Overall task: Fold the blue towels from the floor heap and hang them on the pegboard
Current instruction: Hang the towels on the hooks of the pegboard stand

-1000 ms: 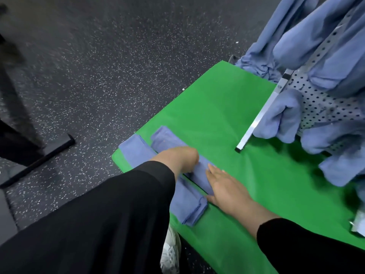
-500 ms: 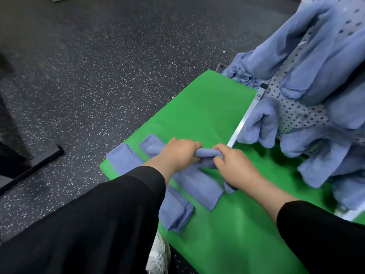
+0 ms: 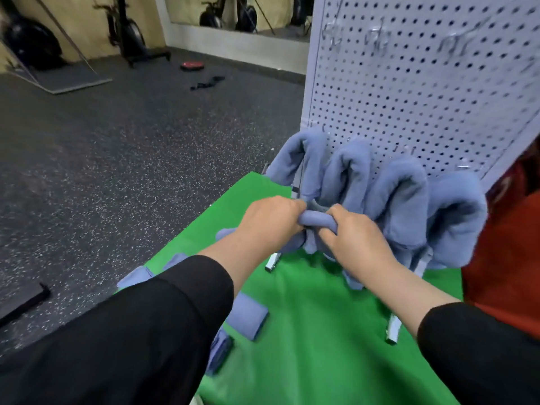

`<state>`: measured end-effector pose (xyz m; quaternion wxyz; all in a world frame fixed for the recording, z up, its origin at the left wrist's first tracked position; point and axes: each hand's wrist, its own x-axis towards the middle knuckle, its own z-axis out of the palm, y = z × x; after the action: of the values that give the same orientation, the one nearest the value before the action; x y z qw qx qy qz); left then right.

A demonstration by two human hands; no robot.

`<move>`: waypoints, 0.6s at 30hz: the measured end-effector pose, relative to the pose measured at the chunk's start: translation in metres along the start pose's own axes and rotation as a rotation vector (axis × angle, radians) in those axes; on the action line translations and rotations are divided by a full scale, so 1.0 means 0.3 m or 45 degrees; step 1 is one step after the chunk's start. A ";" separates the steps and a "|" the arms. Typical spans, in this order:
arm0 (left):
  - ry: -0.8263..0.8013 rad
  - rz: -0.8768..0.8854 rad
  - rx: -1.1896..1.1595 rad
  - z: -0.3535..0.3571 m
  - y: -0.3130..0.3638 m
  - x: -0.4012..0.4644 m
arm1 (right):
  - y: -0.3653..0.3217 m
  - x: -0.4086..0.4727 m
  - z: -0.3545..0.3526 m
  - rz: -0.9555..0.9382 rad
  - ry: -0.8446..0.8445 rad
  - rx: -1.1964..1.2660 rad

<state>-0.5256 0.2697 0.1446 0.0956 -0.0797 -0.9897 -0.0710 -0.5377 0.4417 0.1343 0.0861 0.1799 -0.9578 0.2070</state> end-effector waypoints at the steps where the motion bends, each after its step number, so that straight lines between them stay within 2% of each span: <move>1: 0.043 0.003 -0.016 -0.037 0.028 -0.002 | 0.004 -0.011 -0.055 0.006 0.031 -0.002; 13: 0.293 0.169 -0.269 -0.460 0.481 0.100 | 0.149 -0.116 -0.677 0.037 0.389 0.077; 18: 0.346 0.089 -0.375 -0.536 0.610 0.170 | 0.239 -0.121 -0.843 0.101 0.480 0.062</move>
<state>-0.5151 0.4309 0.3339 0.2180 -0.1167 -0.9433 -0.2216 -0.5086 0.6219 0.3268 0.2514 0.1019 -0.9258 0.2634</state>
